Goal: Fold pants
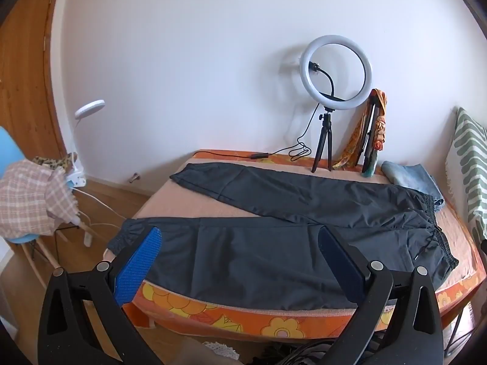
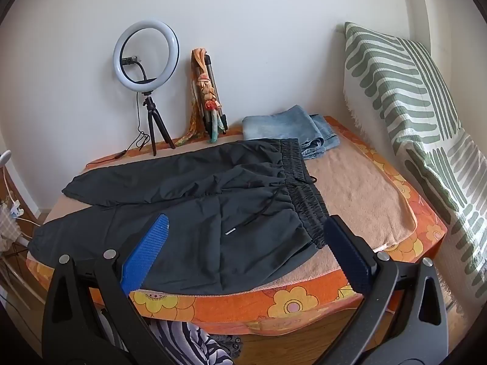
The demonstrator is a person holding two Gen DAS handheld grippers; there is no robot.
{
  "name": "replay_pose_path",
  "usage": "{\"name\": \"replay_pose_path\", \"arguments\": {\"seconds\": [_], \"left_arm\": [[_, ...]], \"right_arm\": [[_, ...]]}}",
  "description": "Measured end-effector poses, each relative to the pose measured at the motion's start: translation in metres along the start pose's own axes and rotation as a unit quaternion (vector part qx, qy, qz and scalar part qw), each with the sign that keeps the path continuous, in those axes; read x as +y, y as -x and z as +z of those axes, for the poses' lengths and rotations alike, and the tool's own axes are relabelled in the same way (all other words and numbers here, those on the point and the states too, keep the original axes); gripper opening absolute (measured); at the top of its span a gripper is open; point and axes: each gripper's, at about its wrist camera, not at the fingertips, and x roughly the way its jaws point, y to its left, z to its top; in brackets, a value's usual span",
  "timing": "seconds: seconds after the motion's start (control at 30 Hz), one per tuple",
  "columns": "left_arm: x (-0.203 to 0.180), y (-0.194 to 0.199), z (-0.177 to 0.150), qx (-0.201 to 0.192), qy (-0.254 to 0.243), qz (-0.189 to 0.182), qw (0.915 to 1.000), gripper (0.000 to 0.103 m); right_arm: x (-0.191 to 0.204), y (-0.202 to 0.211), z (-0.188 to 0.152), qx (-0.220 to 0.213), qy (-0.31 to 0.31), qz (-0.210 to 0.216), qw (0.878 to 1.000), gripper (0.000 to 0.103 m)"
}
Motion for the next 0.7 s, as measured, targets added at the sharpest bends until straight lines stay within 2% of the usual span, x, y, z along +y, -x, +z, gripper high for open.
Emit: {"name": "replay_pose_path", "arguments": {"seconds": [0.1,0.23,0.33,0.4,0.7], "left_arm": [[0.001,-0.002,0.000,0.003,-0.007,-0.007,1.0000,0.102],[0.018,-0.010,0.022,0.007,-0.010,-0.013,0.9998,0.102],[0.025,-0.008,0.026,0.001,-0.014,-0.017,0.9997,0.102],[-0.001,0.009,0.011,-0.014,-0.021,0.004,0.9997,0.102],[-0.003,0.011,0.008,-0.018,-0.020,0.005,0.9996,0.102]], "right_arm": [[-0.001,-0.001,0.001,0.002,0.002,-0.001,1.000,0.103],[0.002,0.001,0.001,-0.008,0.010,-0.007,1.000,0.103],[0.002,0.000,0.001,-0.005,0.009,-0.003,1.000,0.103],[0.004,0.000,0.002,-0.004,0.011,-0.003,1.000,0.103],[0.008,0.005,0.003,-0.010,0.015,0.003,1.000,0.103]]}}
